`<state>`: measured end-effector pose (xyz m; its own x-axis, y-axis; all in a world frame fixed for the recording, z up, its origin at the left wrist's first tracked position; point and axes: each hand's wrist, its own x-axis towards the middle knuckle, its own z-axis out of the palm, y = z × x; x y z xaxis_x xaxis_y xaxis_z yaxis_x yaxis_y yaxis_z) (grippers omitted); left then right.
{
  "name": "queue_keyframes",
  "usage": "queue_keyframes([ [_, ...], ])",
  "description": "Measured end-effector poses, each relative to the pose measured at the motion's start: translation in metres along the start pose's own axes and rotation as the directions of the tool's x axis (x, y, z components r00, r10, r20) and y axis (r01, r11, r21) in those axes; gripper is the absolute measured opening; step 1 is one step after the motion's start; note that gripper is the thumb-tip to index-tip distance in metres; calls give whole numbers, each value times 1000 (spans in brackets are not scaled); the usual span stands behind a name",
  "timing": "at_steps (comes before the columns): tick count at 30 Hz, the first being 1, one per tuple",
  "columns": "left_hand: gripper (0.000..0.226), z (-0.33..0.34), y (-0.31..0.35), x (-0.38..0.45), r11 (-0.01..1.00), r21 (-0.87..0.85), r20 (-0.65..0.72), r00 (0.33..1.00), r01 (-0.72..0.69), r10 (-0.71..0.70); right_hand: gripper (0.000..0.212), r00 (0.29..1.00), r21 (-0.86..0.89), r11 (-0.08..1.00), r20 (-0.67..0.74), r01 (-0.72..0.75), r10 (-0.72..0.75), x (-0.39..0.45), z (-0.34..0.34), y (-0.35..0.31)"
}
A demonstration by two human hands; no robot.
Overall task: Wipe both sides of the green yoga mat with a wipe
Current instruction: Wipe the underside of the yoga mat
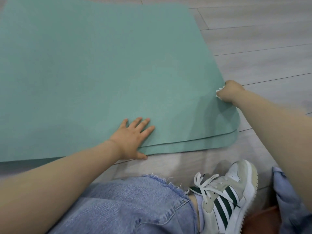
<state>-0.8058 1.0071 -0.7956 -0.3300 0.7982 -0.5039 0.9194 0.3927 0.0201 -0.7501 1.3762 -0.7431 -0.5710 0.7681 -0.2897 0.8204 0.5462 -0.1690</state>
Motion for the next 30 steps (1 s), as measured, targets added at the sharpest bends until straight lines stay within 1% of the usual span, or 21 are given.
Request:
queue_keyframes([
  [1,107,0,0,0,1000,8,-5,1000,-1,1,39,1000,-28,1000,-26,4,-5,-7,5,0],
  [2,106,1,-1,1,1000,13,-10,1000,-2,2,41,994,-38,999,-101,36,-40,-16,11,-1],
  [4,103,5,-1,2,1000,12,-25,1000,-4,4,37,939,-10,980,-282,200,-195,-36,26,-9],
  [5,101,7,-2,2,1000,15,-35,999,-4,5,35,912,27,961,-322,276,-253,-44,36,-16],
  [7,95,10,-1,4,1000,22,-61,998,-7,9,35,924,125,940,-264,317,-276,-55,54,-37],
  [9,89,12,3,8,1000,-4,-104,995,7,-7,28,944,246,914,-153,323,-292,-54,69,-60],
  [10,87,11,5,10,999,-25,-126,992,21,-24,26,949,321,894,-137,314,-284,-53,71,-73],
  [12,86,9,8,14,998,-61,-150,988,33,-42,26,964,487,834,-180,258,-193,-50,75,-100],
  [14,87,8,4,17,998,-64,-165,986,-19,8,24,966,600,773,-252,205,-61,-53,85,-129],
  [15,87,6,-2,17,996,-68,-189,981,-65,52,20,961,620,755,-272,212,-47,-60,93,-145],
  [16,87,2,-10,16,990,-87,-221,971,-109,87,20,954,610,749,-283,259,-99,-70,102,-160],
  [18,84,-4,-33,17,974,-178,-285,954,-144,89,21,902,481,764,-266,429,-339,-87,124,-181],
  [20,73,-3,-58,20,943,-323,-315,949,-79,-28,24,806,205,780,-178,592,-565,-91,133,-189],
  [21,69,4,-71,21,926,-376,-336,935,-20,-116,26,770,58,769,-113,636,-628,-88,131,-191],
  [23,67,27,-93,19,912,-387,-376,880,136,-291,27,718,-163,706,30,690,-695,-81,123,-196],
  [24,68,38,-101,16,904,-372,-390,848,212,-360,26,690,-220,660,105,718,-716,-80,119,-199],
  [26,69,52,-108,12,884,-372,-383,821,282,-423,21,646,-231,606,198,761,-737,-71,110,-201],
  [27,69,53,-108,11,884,-370,-383,820,286,-426,19,642,-232,600,202,765,-740,-61,105,-196],
  [28,68,51,-107,11,884,-370,-389,817,285,-426,21,669,-259,622,175,739,-723,-47,97,-189],
  [29,67,48,-108,11,885,-371,-403,810,281,-426,26,738,-282,690,116,666,-665,-27,90,-177],
  [30,67,48,-108,12,887,-370,-415,805,277,-424,30,838,-293,799,16,525,-545,-7,81,-160],
])
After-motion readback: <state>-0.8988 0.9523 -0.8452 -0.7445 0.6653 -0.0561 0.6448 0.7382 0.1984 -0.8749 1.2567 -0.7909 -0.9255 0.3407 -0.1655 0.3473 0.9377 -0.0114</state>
